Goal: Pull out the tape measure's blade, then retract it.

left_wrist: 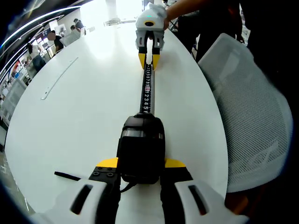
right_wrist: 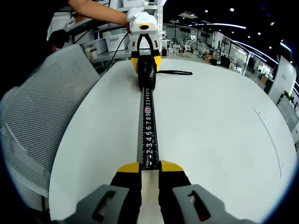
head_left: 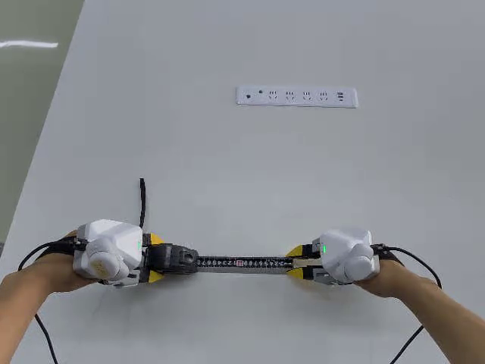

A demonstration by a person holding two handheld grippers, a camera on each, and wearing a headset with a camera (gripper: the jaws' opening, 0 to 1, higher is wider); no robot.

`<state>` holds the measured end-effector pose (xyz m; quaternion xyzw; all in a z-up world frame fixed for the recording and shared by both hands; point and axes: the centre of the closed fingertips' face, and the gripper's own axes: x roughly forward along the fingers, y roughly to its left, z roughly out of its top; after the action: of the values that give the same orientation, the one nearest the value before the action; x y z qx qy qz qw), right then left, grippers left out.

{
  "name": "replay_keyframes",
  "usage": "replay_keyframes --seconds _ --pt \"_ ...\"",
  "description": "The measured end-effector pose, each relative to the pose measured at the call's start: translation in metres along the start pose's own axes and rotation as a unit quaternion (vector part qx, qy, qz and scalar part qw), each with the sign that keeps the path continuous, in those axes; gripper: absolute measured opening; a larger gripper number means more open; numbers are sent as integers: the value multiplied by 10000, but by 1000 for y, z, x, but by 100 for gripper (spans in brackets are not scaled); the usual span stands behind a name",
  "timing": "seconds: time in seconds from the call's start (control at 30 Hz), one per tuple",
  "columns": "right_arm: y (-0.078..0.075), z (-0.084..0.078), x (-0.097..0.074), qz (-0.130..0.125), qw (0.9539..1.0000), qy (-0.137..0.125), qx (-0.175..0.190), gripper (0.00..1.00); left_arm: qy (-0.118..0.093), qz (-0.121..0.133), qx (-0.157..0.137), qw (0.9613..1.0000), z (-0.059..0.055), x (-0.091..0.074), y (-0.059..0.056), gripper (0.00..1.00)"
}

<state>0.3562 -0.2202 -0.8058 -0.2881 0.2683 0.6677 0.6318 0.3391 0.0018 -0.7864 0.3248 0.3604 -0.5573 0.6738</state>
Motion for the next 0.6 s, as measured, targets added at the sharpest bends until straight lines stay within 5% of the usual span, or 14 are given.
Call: replay_keyframes --seconds 0.6 --pt "-1 -13 -12 -19 9999 96 30 10 16 -7 -1 10000 -1 -1 1 29"
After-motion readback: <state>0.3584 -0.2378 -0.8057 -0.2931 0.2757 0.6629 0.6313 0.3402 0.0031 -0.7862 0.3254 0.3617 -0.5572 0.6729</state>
